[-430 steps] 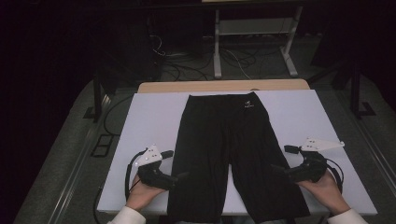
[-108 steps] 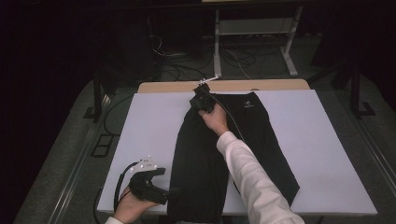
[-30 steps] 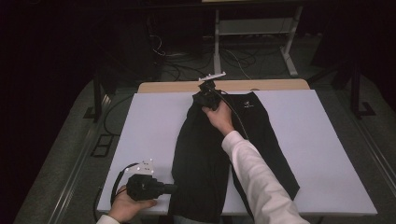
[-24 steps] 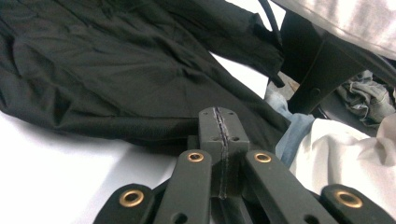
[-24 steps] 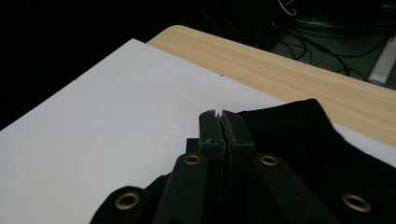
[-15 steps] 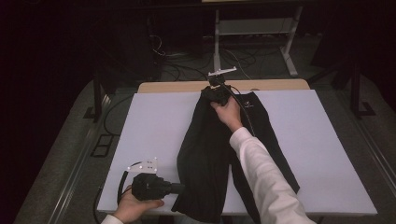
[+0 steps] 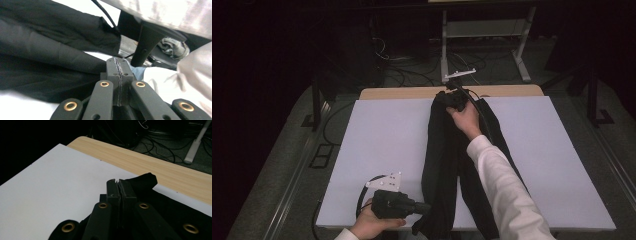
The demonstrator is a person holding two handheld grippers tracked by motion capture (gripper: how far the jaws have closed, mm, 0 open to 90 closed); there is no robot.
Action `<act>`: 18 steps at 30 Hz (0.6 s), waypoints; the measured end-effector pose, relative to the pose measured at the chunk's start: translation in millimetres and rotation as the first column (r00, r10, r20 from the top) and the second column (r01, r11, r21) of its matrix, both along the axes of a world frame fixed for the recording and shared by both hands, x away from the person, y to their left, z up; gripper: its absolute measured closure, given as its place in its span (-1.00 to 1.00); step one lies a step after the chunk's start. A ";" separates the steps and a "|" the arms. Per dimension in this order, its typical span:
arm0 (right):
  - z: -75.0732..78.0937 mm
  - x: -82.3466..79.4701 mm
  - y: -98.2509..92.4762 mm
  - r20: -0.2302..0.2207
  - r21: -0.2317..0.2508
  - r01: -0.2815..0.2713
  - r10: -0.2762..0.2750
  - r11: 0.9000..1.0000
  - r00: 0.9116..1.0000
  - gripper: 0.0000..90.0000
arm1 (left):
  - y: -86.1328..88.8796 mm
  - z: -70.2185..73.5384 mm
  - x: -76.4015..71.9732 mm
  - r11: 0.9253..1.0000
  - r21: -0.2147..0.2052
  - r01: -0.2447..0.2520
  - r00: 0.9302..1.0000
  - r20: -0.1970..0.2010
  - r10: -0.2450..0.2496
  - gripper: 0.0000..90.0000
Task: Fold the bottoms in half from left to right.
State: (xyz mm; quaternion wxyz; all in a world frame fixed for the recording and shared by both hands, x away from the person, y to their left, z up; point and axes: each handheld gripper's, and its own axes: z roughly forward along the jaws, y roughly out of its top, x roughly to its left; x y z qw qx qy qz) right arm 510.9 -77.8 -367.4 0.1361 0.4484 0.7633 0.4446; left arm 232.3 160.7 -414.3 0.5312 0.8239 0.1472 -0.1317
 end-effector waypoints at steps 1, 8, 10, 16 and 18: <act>0.1 -0.2 -1.9 -0.003 0.000 0.004 -0.004 1.000 1.000 0.92 | -2.7 0.7 0.1 1.000 0.001 0.005 1.000 0.000 -0.005 0.98; 1.4 0.0 -16.3 -0.007 0.003 0.019 -0.019 1.000 1.000 0.92 | -19.3 2.3 2.2 0.999 -0.002 0.041 0.999 0.009 -0.041 0.98; 1.3 -0.4 -19.6 -0.008 0.001 0.019 -0.019 1.000 1.000 0.92 | -24.5 1.6 2.6 0.998 0.001 0.055 0.998 0.012 -0.055 0.98; 0.6 -0.7 -29.6 -0.016 -0.002 0.028 -0.028 1.000 0.999 0.92 | -41.0 0.2 3.1 0.997 -0.009 0.080 0.997 0.008 -0.080 0.98; 0.1 -1.2 -32.6 -0.018 -0.003 0.031 -0.031 1.000 0.999 0.92 | -46.0 0.4 3.4 0.996 -0.007 0.092 0.996 0.009 -0.092 0.98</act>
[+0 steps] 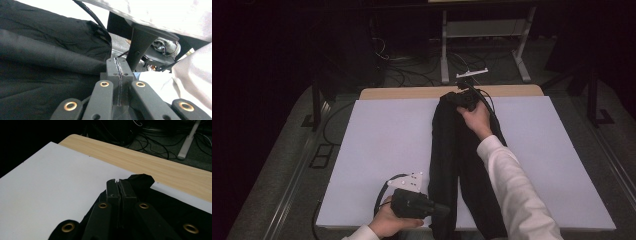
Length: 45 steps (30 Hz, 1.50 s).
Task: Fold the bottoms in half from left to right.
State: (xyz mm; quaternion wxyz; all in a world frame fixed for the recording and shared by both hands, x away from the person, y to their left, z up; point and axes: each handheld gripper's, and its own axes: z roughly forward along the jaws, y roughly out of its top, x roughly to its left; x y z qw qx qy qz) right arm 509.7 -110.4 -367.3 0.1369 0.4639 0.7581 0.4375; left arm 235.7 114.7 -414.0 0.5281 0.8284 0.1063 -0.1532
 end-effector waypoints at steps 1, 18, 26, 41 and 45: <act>-0.5 -0.1 -1.7 0.002 -0.001 0.001 -0.001 1.000 1.000 0.92 | -2.3 0.0 0.3 1.000 -0.001 0.005 1.000 0.000 -0.005 0.98; -6.7 -3.2 -32.4 -0.016 0.001 0.022 -0.022 1.000 1.000 0.92 | -36.2 3.2 1.7 0.998 0.017 0.057 0.998 0.000 -0.057 0.98; -8.8 0.2 -48.7 -0.025 0.011 0.032 -0.032 0.999 0.999 0.92 | -59.0 4.3 5.9 0.997 0.027 0.075 0.997 -0.003 -0.075 0.98; -11.6 6.6 -78.9 -0.045 0.011 0.032 -0.032 0.999 0.998 0.92 | -89.2 5.1 10.6 0.994 0.052 0.097 0.995 -0.011 -0.097 0.98; -12.4 7.6 -88.7 -0.056 0.012 0.031 -0.031 0.999 0.998 0.92 | -98.4 4.8 11.7 0.992 0.065 0.105 0.994 -0.020 -0.103 0.98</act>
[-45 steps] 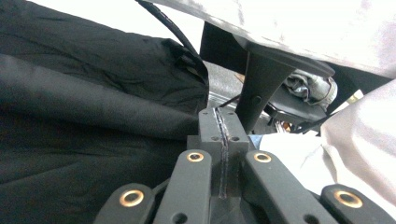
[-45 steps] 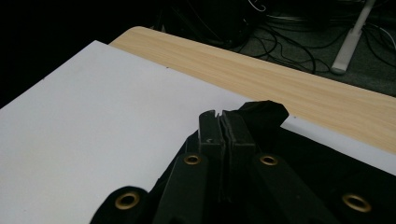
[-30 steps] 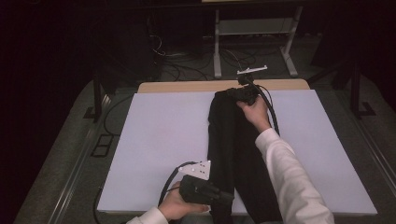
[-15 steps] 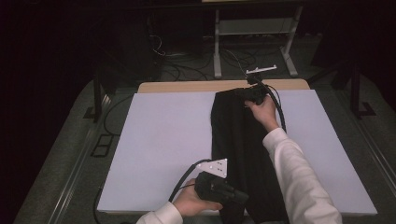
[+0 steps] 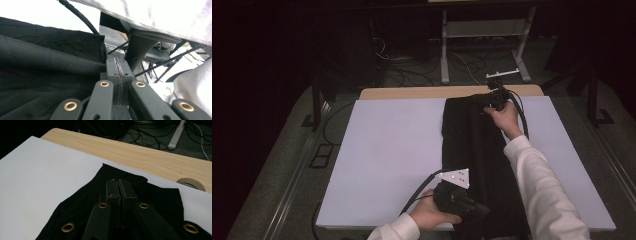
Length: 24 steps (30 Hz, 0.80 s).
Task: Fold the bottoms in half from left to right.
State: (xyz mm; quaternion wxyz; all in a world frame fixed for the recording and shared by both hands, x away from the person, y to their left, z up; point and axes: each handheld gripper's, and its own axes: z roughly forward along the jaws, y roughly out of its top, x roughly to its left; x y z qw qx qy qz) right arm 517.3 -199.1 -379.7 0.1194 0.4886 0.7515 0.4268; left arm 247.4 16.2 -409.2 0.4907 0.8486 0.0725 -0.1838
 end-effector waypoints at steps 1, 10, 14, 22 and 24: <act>-0.4 0.3 -2.2 -0.004 0.001 -0.002 0.002 1.000 1.000 0.92 | -2.3 0.4 0.4 1.000 -0.002 0.002 1.000 -0.002 -0.002 0.98; -8.3 6.5 -20.0 -0.035 0.002 -0.012 0.012 1.000 0.999 0.92 | -21.2 -0.8 3.5 1.000 0.012 -0.012 1.000 0.000 0.012 0.98; -13.4 10.2 -24.2 -0.046 -0.016 -0.020 0.019 1.000 0.999 0.92 | -29.8 -2.5 4.2 1.000 0.014 -0.021 1.000 -0.006 0.021 0.98; -23.0 16.5 -36.4 -0.052 -0.034 -0.021 0.019 0.999 0.998 0.92 | -50.2 -4.8 5.5 0.999 0.038 -0.036 0.999 -0.013 0.037 0.98; -24.9 17.9 -39.0 -0.050 -0.034 -0.018 0.016 0.999 0.999 0.92 | -55.5 -5.0 5.8 0.998 0.045 -0.035 0.999 -0.020 0.036 0.98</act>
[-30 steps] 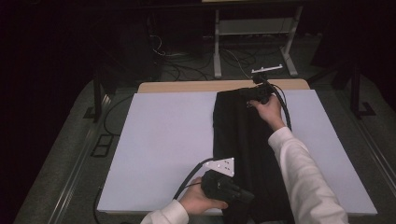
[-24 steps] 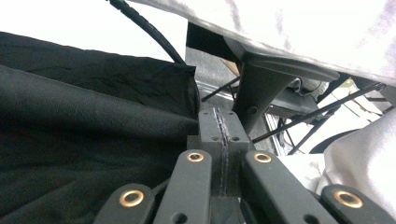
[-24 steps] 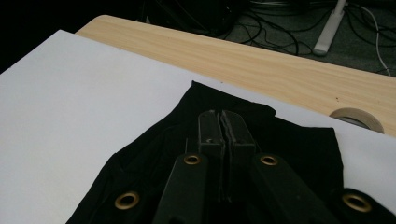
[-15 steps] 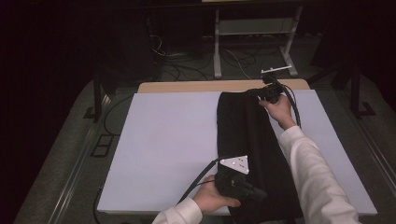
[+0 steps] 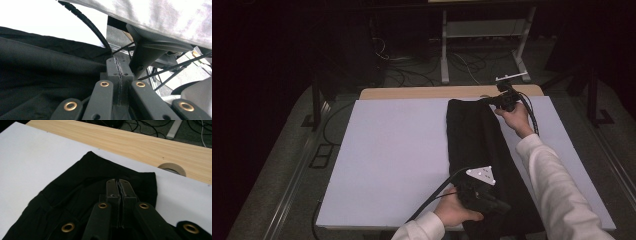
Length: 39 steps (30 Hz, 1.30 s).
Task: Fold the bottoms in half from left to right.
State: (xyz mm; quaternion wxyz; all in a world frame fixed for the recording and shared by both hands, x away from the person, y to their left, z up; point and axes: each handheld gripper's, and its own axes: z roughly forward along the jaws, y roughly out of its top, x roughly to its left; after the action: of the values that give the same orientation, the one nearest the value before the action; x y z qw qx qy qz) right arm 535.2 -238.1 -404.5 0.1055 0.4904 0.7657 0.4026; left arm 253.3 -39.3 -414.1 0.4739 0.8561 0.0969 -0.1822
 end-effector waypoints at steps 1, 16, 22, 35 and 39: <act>-1.1 0.6 -1.6 0.001 -0.002 0.002 -0.002 1.000 1.000 0.92 | -3.1 0.2 0.3 1.000 0.007 -0.001 1.000 0.000 0.001 0.98; -8.1 10.9 -8.7 0.008 -0.052 -0.015 0.016 0.999 1.000 0.92 | -29.1 -6.4 6.0 0.999 0.038 -0.021 1.000 -0.018 0.022 0.98; -11.1 13.2 -10.4 0.004 -0.067 -0.017 0.018 0.998 1.000 0.92 | -39.9 -8.3 8.5 0.998 0.059 -0.035 0.999 -0.032 0.037 0.98; -17.4 13.9 -14.3 0.000 -0.104 -0.034 0.035 0.994 0.999 0.92 | -64.3 -16.6 13.4 0.994 0.089 -0.061 0.995 -0.068 0.067 0.98; -18.1 13.6 -15.2 -0.001 -0.110 -0.034 0.034 0.993 0.999 0.92 | -73.7 -18.0 15.7 0.992 0.104 -0.072 0.994 -0.073 0.080 0.98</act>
State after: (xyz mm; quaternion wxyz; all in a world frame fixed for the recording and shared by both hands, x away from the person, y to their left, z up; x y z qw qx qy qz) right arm 548.8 -253.3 -422.6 0.1260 0.4706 0.7948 0.3619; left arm 269.0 -113.0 -432.1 0.4324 0.8670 0.1567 -0.1918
